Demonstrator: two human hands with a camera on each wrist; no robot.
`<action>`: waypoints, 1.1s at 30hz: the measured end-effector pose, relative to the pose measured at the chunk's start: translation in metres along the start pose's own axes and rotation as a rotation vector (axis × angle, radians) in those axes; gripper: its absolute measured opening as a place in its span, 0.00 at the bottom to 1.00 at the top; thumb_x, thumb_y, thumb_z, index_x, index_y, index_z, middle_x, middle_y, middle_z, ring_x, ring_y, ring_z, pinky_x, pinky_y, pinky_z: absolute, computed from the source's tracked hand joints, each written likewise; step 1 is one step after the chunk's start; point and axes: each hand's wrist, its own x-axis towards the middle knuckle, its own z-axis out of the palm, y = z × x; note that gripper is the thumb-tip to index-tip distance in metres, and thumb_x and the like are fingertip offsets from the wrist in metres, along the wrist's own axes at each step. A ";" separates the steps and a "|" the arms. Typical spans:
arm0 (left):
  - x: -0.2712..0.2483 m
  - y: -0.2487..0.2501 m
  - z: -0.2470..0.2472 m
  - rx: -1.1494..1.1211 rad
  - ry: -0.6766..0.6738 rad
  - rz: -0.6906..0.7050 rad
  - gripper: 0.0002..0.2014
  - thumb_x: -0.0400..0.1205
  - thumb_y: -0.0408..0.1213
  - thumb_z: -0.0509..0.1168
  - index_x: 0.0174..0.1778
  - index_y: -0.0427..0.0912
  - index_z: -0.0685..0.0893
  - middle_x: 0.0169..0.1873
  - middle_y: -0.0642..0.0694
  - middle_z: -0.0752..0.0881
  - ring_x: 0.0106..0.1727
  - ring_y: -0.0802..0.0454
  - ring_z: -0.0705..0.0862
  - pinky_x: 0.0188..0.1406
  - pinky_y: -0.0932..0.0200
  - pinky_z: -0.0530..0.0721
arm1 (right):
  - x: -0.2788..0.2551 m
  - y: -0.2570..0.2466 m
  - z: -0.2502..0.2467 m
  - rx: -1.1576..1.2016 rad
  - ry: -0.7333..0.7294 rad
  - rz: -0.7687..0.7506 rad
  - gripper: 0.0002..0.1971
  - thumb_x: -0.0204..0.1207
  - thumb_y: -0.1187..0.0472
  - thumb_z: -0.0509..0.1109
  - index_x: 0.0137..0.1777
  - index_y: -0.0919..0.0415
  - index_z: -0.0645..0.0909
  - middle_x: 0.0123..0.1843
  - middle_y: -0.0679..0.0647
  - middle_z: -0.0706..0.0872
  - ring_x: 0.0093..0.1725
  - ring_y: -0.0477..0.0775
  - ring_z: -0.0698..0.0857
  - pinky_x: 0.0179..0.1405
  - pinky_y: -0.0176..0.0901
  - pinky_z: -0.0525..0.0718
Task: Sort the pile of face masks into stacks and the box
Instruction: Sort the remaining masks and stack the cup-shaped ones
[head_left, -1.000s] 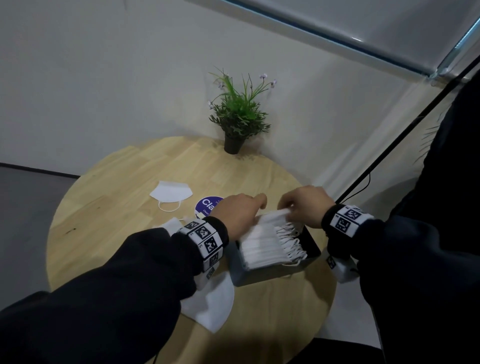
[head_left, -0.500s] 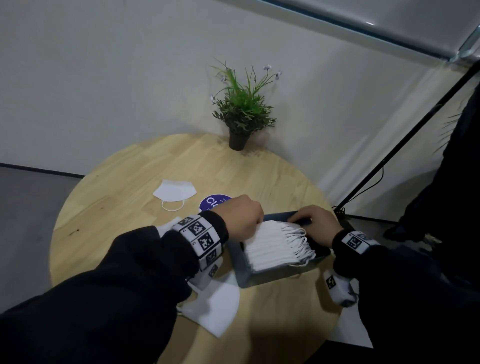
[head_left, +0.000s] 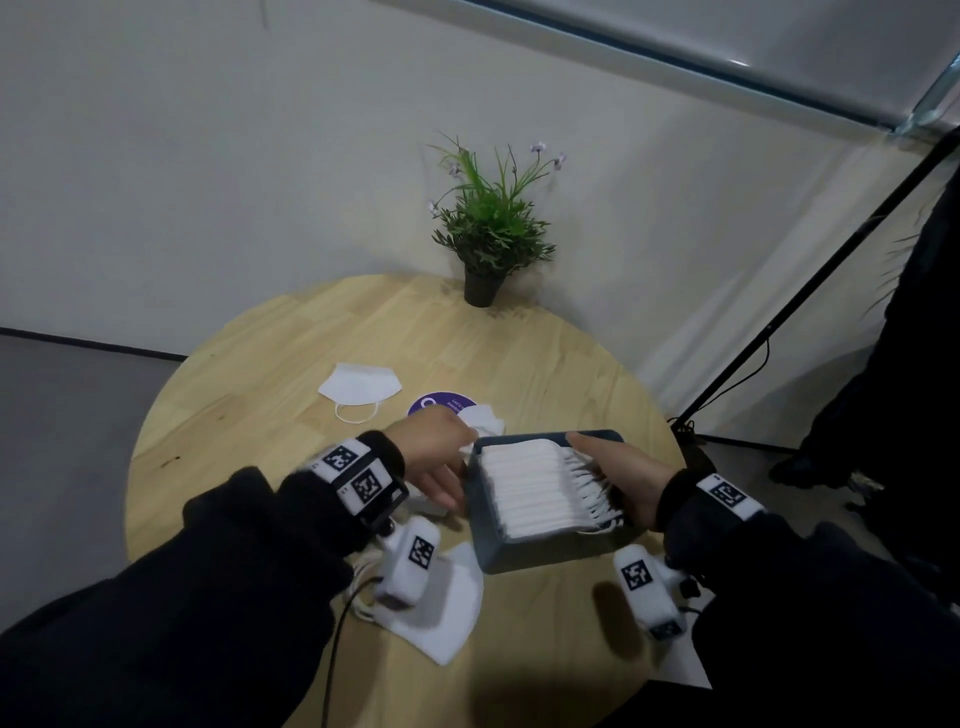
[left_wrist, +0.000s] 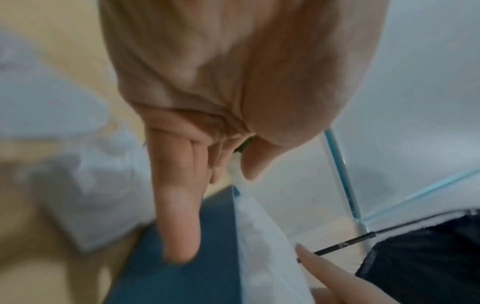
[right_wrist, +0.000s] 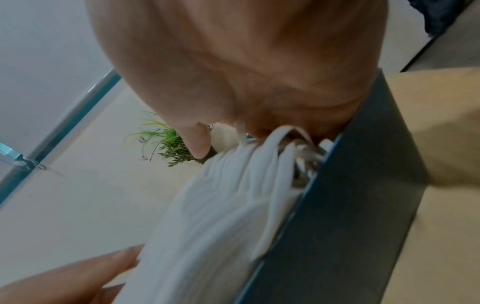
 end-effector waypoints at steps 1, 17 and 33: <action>-0.001 -0.004 0.005 -0.062 0.012 -0.003 0.11 0.92 0.38 0.58 0.64 0.34 0.79 0.49 0.27 0.87 0.39 0.32 0.93 0.44 0.39 0.94 | 0.001 0.000 0.003 0.016 0.003 0.006 0.22 0.86 0.44 0.70 0.60 0.66 0.88 0.51 0.64 0.95 0.52 0.66 0.93 0.54 0.54 0.90; 0.017 -0.008 0.016 0.099 0.157 0.143 0.15 0.88 0.47 0.68 0.53 0.36 0.85 0.36 0.40 0.90 0.31 0.42 0.92 0.35 0.47 0.94 | -0.009 0.012 0.005 0.060 0.003 0.007 0.20 0.82 0.52 0.76 0.62 0.69 0.87 0.56 0.67 0.94 0.57 0.68 0.92 0.67 0.62 0.87; -0.007 -0.035 -0.083 0.686 0.209 0.115 0.04 0.83 0.37 0.70 0.47 0.48 0.90 0.38 0.49 0.92 0.38 0.51 0.93 0.40 0.55 0.91 | -0.072 0.051 0.100 -0.169 -0.028 -0.421 0.05 0.81 0.63 0.75 0.46 0.60 0.93 0.43 0.58 0.95 0.44 0.62 0.95 0.49 0.58 0.93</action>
